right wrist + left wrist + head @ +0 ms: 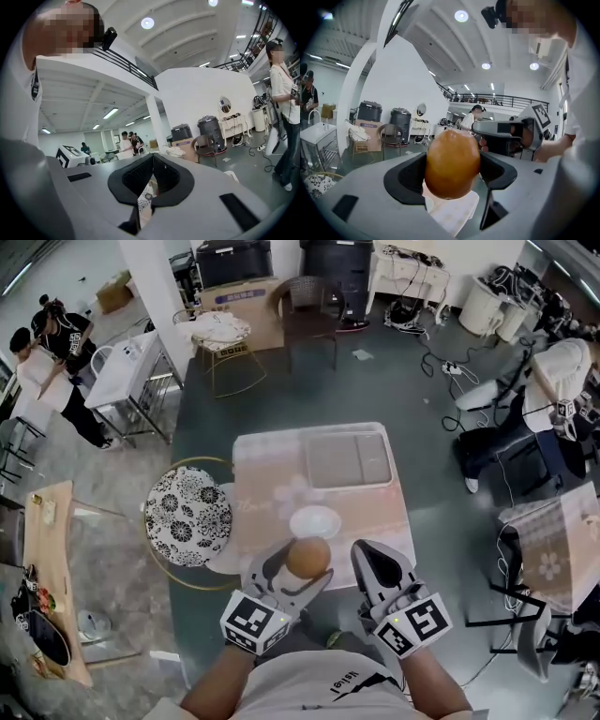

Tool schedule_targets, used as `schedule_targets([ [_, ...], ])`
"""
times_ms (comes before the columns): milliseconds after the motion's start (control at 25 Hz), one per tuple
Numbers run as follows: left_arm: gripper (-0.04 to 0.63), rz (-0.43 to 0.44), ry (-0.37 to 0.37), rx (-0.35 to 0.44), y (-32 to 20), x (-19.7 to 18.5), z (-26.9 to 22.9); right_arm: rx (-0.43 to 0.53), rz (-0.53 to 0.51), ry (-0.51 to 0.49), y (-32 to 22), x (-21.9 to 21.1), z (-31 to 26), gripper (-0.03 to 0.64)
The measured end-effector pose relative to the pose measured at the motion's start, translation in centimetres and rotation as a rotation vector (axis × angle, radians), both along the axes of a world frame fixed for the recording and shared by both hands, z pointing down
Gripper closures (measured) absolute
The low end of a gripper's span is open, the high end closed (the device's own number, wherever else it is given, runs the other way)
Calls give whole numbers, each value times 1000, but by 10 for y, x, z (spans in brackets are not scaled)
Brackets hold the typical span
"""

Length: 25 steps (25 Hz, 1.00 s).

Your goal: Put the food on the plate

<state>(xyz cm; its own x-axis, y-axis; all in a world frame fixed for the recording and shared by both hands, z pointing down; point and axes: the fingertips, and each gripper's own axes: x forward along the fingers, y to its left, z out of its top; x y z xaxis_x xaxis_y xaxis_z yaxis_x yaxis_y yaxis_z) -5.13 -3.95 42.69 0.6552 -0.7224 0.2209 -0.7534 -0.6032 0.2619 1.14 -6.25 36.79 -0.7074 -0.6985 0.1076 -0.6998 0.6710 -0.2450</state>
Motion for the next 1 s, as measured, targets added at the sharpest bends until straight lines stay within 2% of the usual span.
schedule_targets([
  [360, 247, 101, -136, -65, -46, 8, 73, -59, 71, 45, -42, -7, 38, 601],
  [560, 247, 99, -204, -110, -69, 14, 123, -97, 77, 60, -68, 0, 72, 601],
  [840, 247, 99, -328, -150, -97, 19, 193, -125, 30, 66, -108, -3, 121, 601],
  [1000, 247, 111, -363, -192, -112, 26, 237, -167, 30, 65, -127, 1, 160, 601],
])
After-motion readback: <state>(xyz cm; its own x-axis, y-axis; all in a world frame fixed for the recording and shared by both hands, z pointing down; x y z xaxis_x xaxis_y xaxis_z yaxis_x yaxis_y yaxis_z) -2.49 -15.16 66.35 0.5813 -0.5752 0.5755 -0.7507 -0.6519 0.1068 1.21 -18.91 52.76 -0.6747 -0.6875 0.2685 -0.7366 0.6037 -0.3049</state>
